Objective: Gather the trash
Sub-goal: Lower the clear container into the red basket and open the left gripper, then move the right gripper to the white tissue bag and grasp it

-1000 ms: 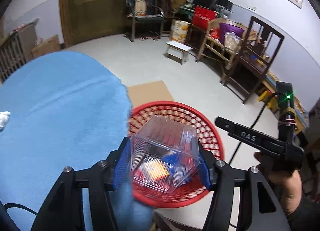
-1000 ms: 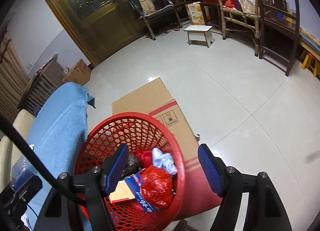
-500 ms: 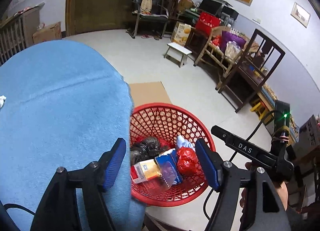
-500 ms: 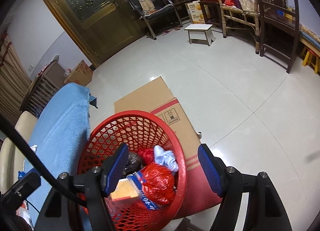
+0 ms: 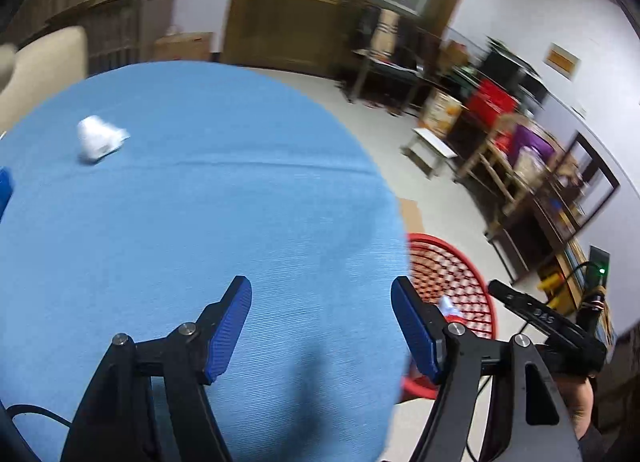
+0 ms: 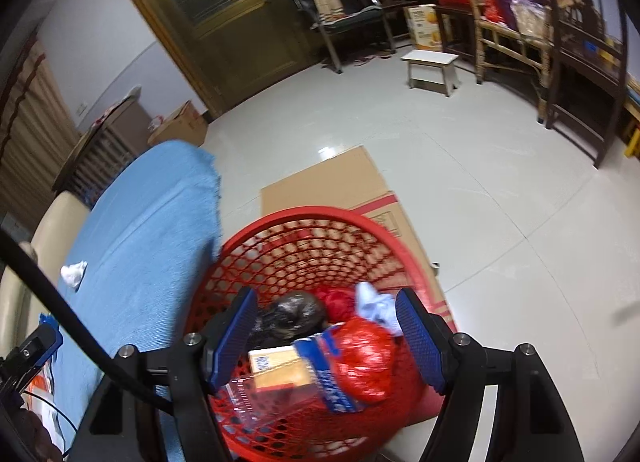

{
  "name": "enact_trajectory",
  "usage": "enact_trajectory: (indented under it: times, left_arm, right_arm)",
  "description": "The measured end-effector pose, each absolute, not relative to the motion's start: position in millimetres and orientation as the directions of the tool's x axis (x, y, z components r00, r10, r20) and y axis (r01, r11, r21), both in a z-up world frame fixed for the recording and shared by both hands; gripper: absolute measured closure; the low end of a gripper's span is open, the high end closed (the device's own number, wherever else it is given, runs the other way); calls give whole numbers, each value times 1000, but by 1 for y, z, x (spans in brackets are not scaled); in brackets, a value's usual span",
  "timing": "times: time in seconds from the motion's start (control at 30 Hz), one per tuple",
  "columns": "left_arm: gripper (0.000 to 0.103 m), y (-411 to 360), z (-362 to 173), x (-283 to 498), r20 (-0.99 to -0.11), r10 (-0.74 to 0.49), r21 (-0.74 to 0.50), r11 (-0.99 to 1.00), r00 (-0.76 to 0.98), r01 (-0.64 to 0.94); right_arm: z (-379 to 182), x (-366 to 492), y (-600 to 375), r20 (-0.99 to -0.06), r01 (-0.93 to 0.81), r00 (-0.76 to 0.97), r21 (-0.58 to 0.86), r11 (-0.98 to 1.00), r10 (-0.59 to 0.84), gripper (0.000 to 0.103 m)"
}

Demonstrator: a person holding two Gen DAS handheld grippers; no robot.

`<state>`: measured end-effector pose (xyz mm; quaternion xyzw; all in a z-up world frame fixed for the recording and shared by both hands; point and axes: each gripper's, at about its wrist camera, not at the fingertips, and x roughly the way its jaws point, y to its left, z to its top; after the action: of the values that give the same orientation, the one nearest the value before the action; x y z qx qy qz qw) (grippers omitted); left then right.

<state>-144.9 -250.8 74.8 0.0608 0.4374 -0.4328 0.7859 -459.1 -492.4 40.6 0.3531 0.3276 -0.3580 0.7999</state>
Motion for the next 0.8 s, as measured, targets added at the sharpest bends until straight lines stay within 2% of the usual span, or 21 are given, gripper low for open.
enact_trajectory:
  times: [0.37, 0.8]
  left_arm:
    - [30, -170, 61, -103, -753, -524, -220, 771, 399, 598]
    - [30, -94, 43, -70, -778, -387, -164, 886, 495, 434]
  right_arm:
    - [55, -371, -443, -777, 678, 578, 286, 678, -250, 28]
    - [54, -272, -367, -796, 469, 594, 225, 854, -116, 28]
